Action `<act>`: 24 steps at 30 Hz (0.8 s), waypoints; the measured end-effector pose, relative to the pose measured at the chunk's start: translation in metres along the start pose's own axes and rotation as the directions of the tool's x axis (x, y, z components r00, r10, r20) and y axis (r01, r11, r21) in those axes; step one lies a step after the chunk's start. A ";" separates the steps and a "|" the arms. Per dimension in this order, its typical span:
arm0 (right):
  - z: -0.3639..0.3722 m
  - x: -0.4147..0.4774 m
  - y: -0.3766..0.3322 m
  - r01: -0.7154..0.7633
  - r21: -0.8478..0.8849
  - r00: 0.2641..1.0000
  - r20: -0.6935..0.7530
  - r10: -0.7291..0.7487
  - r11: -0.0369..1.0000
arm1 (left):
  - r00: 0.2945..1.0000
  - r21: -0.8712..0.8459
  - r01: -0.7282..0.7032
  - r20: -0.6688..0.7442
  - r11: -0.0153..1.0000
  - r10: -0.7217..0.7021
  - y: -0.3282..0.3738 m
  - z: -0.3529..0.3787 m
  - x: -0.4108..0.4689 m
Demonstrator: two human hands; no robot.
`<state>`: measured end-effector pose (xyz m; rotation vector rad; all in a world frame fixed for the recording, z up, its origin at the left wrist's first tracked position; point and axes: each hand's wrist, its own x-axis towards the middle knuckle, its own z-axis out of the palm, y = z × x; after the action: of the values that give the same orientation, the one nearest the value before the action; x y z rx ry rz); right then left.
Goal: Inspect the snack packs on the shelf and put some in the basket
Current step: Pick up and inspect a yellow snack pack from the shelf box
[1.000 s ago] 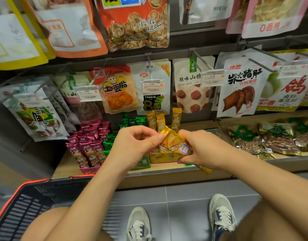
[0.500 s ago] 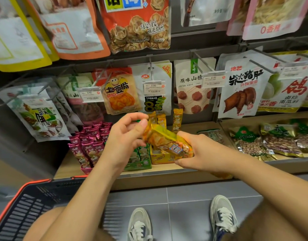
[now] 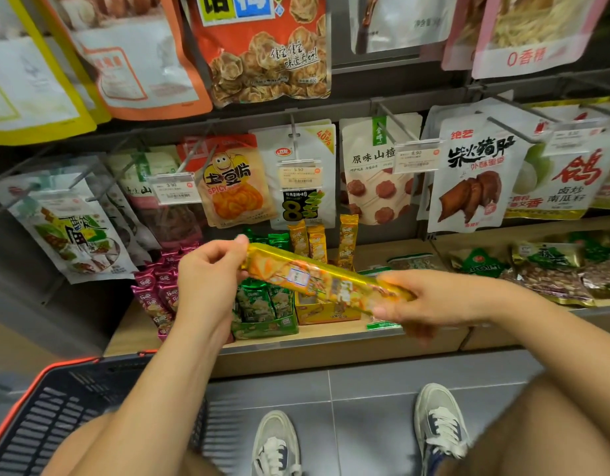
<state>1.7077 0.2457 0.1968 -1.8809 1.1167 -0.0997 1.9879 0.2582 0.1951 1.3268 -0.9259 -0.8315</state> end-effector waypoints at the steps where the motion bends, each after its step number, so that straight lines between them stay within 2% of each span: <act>1: -0.004 -0.003 0.002 0.001 0.063 1.000 -0.023 0.000 0.998 | 1.000 0.002 0.010 -0.025 1.000 -0.010 -0.002 -0.003 0.003; 6: -0.008 -0.006 0.005 0.139 0.217 0.973 -0.211 -0.092 0.966 | 0.999 0.230 0.005 0.043 0.973 -0.015 -0.012 -0.004 0.006; 9: -0.012 -0.008 0.006 0.205 0.362 0.939 -0.336 -0.078 0.909 | 0.981 0.209 -0.032 0.196 0.977 -0.010 -0.007 -0.009 0.005; 12: -0.018 -0.012 0.007 0.279 0.491 0.892 -0.451 -0.033 0.825 | 0.950 0.200 -0.052 0.313 0.978 -0.014 -0.002 -0.009 -0.002; 16: -0.021 -0.011 0.007 0.339 0.668 0.856 -0.511 0.077 0.663 | 0.955 0.236 -0.081 0.296 0.968 0.007 -0.008 -0.003 -0.013; 18: -0.022 -0.009 0.007 0.347 0.713 0.857 -0.505 0.103 0.609 | 0.954 0.320 -0.097 0.301 0.943 -0.004 -0.015 -0.001 -0.017; 21: -0.021 -0.005 0.006 0.335 0.709 0.849 -0.513 0.126 0.621 | 0.952 0.503 -0.141 0.305 0.853 -0.022 -0.029 0.001 -0.019; 24: -0.021 0.000 0.006 0.301 0.614 0.832 -0.542 0.113 0.730 | 0.937 0.635 -0.188 0.345 0.749 -0.057 -0.046 0.005 -0.020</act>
<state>1.6934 0.2308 0.2044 -1.2341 1.1273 -1.0457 1.9755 0.2710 0.1478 1.7700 -1.6514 -0.7109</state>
